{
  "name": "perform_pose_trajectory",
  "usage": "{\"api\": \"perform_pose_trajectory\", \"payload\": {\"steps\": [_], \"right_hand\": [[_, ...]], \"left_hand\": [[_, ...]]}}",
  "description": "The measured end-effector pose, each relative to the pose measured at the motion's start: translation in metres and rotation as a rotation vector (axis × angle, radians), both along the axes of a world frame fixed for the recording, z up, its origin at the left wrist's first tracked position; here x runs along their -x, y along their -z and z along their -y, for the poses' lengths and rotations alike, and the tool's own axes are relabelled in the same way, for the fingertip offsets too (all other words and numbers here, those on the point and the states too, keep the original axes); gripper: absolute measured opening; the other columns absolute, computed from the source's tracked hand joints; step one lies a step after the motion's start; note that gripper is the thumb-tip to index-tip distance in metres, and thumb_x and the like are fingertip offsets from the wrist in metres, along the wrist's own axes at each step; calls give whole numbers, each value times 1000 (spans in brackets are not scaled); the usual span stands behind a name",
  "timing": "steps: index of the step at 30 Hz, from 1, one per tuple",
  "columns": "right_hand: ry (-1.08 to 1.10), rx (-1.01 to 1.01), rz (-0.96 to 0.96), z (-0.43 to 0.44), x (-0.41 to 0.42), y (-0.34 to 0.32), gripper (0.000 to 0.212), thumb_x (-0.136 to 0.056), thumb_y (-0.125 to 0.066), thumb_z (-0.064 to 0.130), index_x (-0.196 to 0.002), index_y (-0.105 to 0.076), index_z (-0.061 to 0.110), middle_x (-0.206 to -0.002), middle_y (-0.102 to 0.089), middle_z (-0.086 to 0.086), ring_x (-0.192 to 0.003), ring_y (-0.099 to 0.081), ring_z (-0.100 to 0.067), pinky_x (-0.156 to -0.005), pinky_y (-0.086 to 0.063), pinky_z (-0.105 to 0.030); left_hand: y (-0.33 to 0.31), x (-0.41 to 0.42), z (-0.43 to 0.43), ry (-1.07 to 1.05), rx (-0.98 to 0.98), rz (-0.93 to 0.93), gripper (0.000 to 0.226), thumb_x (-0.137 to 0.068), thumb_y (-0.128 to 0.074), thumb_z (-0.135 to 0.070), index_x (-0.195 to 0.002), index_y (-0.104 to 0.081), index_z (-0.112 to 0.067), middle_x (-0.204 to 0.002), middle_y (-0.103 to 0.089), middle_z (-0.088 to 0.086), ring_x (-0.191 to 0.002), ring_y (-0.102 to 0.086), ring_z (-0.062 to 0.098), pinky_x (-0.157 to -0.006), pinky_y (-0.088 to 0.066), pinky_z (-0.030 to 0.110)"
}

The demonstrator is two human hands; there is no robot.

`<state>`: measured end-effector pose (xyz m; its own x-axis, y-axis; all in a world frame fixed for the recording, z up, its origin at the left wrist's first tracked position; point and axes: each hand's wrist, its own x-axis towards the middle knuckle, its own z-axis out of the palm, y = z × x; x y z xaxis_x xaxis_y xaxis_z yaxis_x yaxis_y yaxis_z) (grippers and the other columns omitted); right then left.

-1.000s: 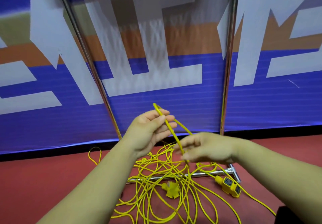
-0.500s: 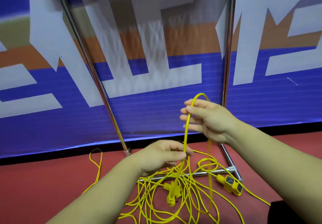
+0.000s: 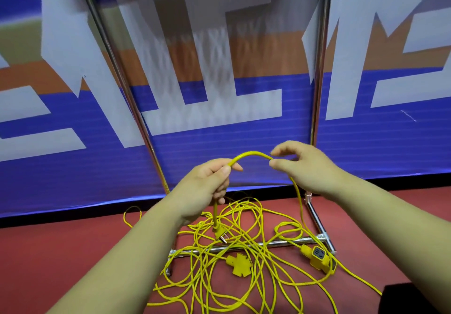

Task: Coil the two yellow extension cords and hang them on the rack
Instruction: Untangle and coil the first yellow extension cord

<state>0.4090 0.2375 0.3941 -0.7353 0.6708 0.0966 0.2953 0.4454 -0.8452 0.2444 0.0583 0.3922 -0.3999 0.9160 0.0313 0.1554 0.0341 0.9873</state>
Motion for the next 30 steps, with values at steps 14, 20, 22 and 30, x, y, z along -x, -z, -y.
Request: {"api": "perform_pose_trajectory", "payload": {"steps": [14,20,22,30], "right_hand": [[-354,507,23,9,16,41,18,-103,-51,14,-109,-67,10,-70,-60,-3,-60,-59,-13,-59,-49,-23],[-185,557,-111,32,29,26,17,-98,-57,22,-113,-66,20,-87,-63,0,-62,-47,-8,-59,-41,-22],[-276,512,-18,49,33,31,20,-98,-59,28,-118,-61,26,-105,-67,0,-76,-55,-7,-69,-42,-25],[-434,659,-178,82,41,24,34,-95,-62,8,-127,-53,10,-109,-73,-8,-77,-66,-4,-59,-46,-10]], "left_hand": [[-33,27,14,-271,-420,758,21,-103,-45,-24,-109,-62,-14,-64,-39,-6,-51,-33,6,-45,-30,17],[-28,21,14,-311,-402,810,20,-104,-41,-19,-100,-59,-11,-62,-40,-4,-50,-34,7,-44,-32,18],[-33,19,14,-298,-447,803,21,-105,-40,-19,-100,-59,-12,-63,-40,-4,-51,-33,7,-46,-33,18],[-40,19,20,-297,-537,796,23,-105,-38,-20,-101,-60,-14,-66,-41,-4,-53,-37,7,-52,-37,20]]}}
